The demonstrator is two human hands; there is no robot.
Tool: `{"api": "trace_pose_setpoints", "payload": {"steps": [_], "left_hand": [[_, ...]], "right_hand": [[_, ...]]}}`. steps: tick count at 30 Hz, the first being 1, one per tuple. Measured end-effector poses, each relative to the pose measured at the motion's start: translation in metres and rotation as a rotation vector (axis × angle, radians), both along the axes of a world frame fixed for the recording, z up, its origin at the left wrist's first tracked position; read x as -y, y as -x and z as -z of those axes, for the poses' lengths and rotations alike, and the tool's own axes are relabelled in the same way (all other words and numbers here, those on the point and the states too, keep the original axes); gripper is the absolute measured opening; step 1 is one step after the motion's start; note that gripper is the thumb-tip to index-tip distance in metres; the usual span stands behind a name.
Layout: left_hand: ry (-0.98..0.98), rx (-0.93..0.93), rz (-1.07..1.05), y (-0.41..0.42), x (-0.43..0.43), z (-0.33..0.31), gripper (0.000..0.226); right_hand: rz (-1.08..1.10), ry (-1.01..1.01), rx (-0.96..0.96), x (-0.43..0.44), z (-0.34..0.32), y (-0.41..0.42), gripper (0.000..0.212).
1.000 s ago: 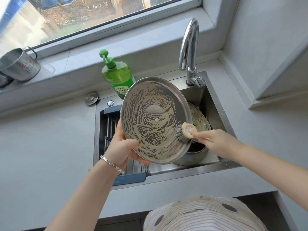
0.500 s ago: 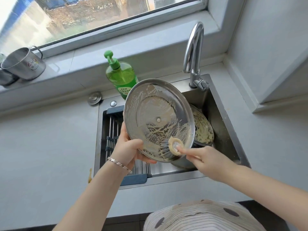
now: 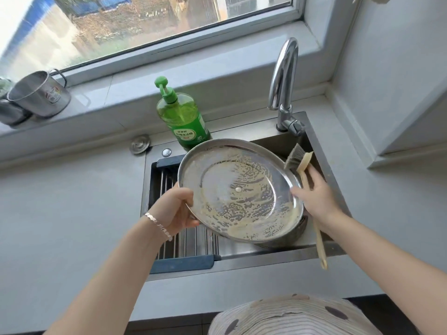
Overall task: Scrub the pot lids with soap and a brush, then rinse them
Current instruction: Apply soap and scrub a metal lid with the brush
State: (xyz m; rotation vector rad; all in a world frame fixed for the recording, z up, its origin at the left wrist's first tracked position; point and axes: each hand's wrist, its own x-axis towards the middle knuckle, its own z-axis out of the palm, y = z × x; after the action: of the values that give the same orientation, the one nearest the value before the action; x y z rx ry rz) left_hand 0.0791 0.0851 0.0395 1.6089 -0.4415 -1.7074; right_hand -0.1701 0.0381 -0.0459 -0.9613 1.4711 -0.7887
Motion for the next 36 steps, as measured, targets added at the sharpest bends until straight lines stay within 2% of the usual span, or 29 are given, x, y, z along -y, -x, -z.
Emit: {"api": "trace_pose_setpoints", "payload": {"steps": [2,5,8,10,13,16,17,19,21,25,26,29,30,34,36], "left_hand": [[0.013,0.048,-0.142,0.001,0.006,0.008,0.060],[0.017,0.116,-0.268,0.029,0.002,0.019,0.044],[0.006,-0.062,-0.308,0.069,-0.012,0.031,0.046],[0.001,-0.182,-0.403,0.078,-0.013,0.030,0.050],[0.053,-0.169,-0.529,0.063,-0.006,0.028,0.062],[0.102,-0.039,-0.453,0.053,-0.006,0.023,0.072],[0.112,0.023,-0.406,0.054,-0.007,0.020,0.075],[0.139,0.135,-0.304,0.056,-0.009,0.019,0.078],[0.149,0.177,-0.254,0.055,-0.012,0.017,0.073],[0.136,0.184,-0.190,0.050,-0.015,0.009,0.078],[0.127,0.188,-0.167,0.052,-0.015,0.008,0.079],[0.112,0.197,-0.124,0.055,-0.015,0.010,0.079],[0.113,0.191,-0.123,0.054,-0.015,0.010,0.079],[0.118,0.202,-0.116,0.047,-0.014,0.007,0.078],[0.114,0.205,-0.095,0.048,-0.013,0.006,0.076]], "right_hand": [[0.094,-0.085,0.108,-0.004,0.002,-0.011,0.058],[0.234,-0.147,0.167,-0.012,0.006,-0.036,0.057],[0.296,-0.116,0.171,-0.014,0.004,-0.053,0.064],[0.204,-0.010,0.076,-0.014,0.000,-0.051,0.065],[-0.087,0.217,-0.161,-0.013,-0.003,-0.030,0.048],[-0.521,0.240,-0.518,-0.014,-0.009,-0.012,0.039],[-0.655,0.243,-0.581,-0.019,-0.013,-0.014,0.039],[-0.826,0.262,-0.504,-0.037,-0.023,-0.024,0.037],[-0.859,0.277,-0.411,-0.046,-0.028,-0.023,0.036],[-0.678,0.179,-0.590,-0.014,-0.009,0.010,0.036],[-0.676,0.170,-0.567,-0.018,-0.006,0.010,0.036],[-0.817,0.241,-0.316,-0.052,-0.015,-0.008,0.037],[-0.825,0.266,-0.308,-0.054,-0.014,-0.006,0.038],[-0.702,0.215,-0.473,-0.026,0.003,0.022,0.037],[-0.813,0.234,-0.378,-0.037,0.001,0.018,0.037]]}}
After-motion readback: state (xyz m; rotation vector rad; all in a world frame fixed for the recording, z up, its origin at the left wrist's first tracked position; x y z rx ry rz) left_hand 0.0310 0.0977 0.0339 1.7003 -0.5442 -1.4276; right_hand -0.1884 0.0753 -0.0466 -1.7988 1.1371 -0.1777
